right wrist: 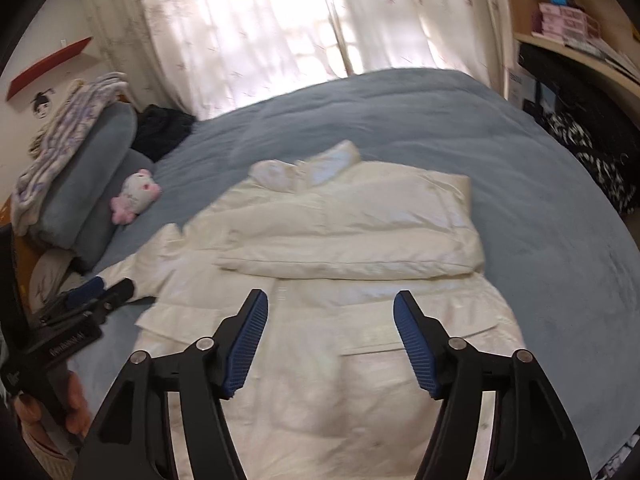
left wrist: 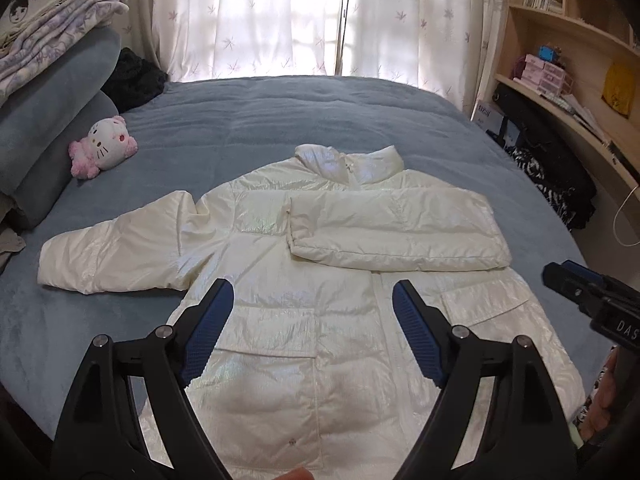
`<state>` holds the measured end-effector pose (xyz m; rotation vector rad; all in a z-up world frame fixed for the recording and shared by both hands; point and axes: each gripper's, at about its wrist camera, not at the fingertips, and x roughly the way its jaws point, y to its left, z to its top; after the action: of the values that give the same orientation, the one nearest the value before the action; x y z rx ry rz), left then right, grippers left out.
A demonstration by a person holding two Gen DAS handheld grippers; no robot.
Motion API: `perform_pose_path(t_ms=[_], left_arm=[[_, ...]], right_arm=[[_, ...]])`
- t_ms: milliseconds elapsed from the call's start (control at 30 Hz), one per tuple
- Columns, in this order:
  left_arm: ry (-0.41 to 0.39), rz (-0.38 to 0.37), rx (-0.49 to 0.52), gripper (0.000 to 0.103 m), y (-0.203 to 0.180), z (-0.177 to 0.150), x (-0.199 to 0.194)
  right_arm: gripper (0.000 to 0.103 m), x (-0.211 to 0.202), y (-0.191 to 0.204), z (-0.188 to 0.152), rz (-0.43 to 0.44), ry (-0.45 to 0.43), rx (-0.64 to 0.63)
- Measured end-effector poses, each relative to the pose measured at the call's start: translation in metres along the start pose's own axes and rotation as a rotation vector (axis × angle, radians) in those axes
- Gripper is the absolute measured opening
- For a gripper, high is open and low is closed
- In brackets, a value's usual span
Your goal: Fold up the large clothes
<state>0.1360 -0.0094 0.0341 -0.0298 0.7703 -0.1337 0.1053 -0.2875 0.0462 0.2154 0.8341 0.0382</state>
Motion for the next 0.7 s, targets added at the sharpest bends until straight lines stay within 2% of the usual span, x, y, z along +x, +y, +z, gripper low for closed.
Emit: perform_pose_path(t_ms=[267, 467, 700], left_arm=[[-0.059, 0.008, -0.033, 0.08, 0.021, -0.011, -0.045], [-0.074, 0.031, -0.064, 0.08, 0.04, -0.019, -0.061], [-0.109, 0.034, -0.068, 0.08, 0.046, -0.032, -0.077]], right_arm=[[0.067, -0.039, 0.078, -0.01, 0.04, -0.047, -0.082], [0.067, -0.054, 0.125, -0.02, 0.045, -0.079, -0.116], [0.079, -0.071, 0.154, -0.035, 0.053, -0.11, -0.123]])
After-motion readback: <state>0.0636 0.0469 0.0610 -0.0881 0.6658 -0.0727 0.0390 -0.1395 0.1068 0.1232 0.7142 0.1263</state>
